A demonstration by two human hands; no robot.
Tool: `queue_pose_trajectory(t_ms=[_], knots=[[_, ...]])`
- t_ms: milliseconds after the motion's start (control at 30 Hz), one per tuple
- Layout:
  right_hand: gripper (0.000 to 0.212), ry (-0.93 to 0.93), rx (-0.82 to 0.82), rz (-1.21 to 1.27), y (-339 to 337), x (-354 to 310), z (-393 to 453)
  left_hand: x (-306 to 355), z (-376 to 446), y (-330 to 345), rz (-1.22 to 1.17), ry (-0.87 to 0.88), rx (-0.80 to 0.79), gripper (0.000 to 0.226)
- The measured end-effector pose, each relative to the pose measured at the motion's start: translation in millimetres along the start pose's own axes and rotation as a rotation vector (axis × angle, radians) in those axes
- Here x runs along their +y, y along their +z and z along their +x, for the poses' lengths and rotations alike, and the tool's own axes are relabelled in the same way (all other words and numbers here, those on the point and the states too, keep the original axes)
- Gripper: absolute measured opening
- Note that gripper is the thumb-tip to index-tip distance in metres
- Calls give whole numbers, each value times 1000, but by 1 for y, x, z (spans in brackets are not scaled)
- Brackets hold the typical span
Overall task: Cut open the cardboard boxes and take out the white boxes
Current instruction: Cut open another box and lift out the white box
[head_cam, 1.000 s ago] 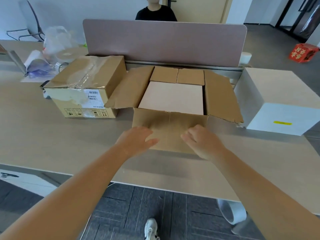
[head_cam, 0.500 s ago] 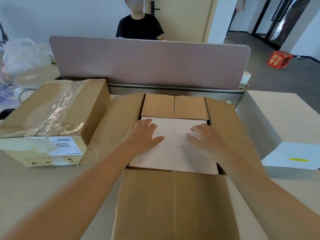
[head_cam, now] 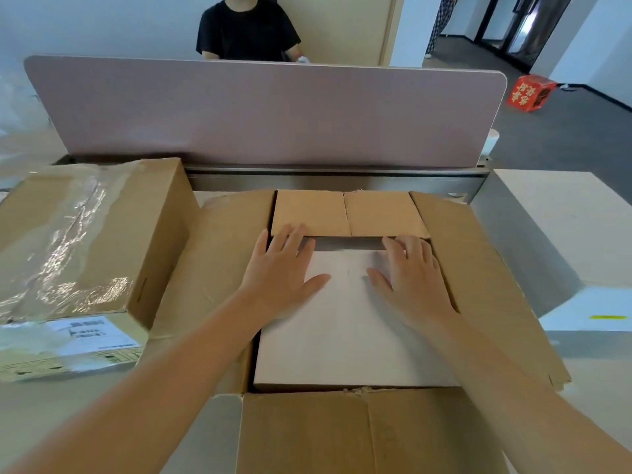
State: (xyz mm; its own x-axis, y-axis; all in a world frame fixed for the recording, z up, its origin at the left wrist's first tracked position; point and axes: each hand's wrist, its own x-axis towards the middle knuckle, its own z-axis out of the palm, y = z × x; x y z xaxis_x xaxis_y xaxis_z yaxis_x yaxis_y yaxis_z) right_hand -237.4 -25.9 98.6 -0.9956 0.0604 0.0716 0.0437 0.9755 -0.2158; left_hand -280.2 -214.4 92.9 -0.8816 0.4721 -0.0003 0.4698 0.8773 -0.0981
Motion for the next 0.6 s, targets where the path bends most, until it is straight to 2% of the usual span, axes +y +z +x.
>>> queue_pose_trajectory(t_ms=[67, 167, 300, 400, 600], knots=[[56, -3, 45, 3, -1, -1, 3, -3, 5, -4, -13, -9, 73, 77], [65, -21, 147, 15, -6, -1, 17, -9, 17, -8, -32, -12, 261, 73], [65, -53, 124, 16, -16, 4, 48, -12, 39, -22, -94, -130, 311, 81], [65, -42, 104, 25, -20, 10, 76, -17, 62, -21, -64, -225, 251, 75], [67, 24, -54, -52, -5, 31, 117, -27, 101, 0, -106, -258, 3, 76]])
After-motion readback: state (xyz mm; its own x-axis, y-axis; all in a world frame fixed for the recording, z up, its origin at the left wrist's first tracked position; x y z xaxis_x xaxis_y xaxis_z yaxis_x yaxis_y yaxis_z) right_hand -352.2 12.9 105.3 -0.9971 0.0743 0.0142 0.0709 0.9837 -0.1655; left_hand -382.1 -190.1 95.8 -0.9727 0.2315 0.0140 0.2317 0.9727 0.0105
